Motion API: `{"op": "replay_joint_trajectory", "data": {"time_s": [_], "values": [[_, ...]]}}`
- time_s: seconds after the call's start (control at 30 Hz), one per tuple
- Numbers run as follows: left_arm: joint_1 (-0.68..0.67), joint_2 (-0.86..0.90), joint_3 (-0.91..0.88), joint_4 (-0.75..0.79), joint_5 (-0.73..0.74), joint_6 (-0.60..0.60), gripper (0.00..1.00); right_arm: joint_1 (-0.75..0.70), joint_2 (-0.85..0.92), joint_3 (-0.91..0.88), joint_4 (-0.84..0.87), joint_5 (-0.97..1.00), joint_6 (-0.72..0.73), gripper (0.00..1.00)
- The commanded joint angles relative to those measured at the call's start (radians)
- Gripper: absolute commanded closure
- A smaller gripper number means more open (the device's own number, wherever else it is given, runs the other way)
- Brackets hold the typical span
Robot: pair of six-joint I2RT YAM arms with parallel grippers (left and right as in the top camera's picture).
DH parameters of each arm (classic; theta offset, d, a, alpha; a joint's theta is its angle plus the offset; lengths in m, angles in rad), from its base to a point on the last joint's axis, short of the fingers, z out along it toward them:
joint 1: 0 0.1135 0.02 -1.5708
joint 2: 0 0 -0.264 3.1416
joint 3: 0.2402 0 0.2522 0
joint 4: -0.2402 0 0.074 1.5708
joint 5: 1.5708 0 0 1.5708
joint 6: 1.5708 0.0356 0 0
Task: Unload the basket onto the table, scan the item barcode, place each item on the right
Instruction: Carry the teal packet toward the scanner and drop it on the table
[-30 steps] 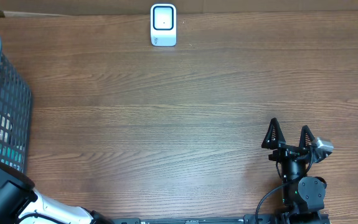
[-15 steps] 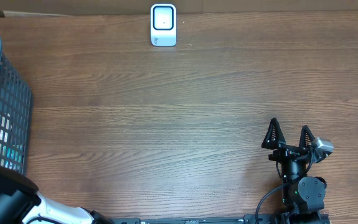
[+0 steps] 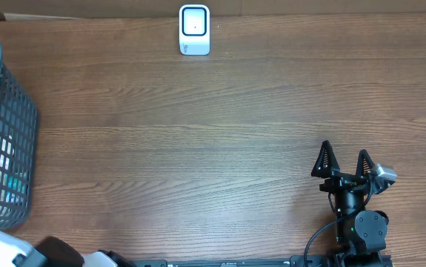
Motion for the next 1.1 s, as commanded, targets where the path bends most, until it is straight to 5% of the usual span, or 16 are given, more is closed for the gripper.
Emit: {"op": "replay_joint_trajectory", "data": {"time_s": [0.0,0.17,0.3,0.43,0.67,0.83,1.07], "values": [[-0.008,-0.069,0.025,0.045,0.161,-0.153,0.96,0.008,-0.011,-0.011,0.006,0.014,-0.008,0.0],[-0.103,-0.119,0.025,0.078,0.361,-0.246,0.96,0.008,-0.011,-0.011,0.006,0.014,-0.008,0.0],[-0.256,-0.123,0.024,0.003,0.446,-0.207,0.96,0.008,-0.011,-0.011,0.006,0.014,-0.008,0.0],[-0.454,-0.116,0.015,-0.117,0.344,-0.106,0.96,0.008,-0.011,-0.011,0.006,0.014,-0.008,0.0],[-0.847,-0.1,-0.122,-0.189,0.06,-0.108,0.96,0.008,-0.011,-0.011,0.006,0.014,-0.008,0.0],[-1.022,-0.079,-0.347,-0.052,0.019,-0.229,0.96,0.008,-0.011,-0.011,0.006,0.014,-0.008,0.0],[-1.191,0.015,-0.677,0.373,0.093,-0.463,0.96,0.008,-0.011,-0.011,0.006,0.014,-0.008,0.0]]}}
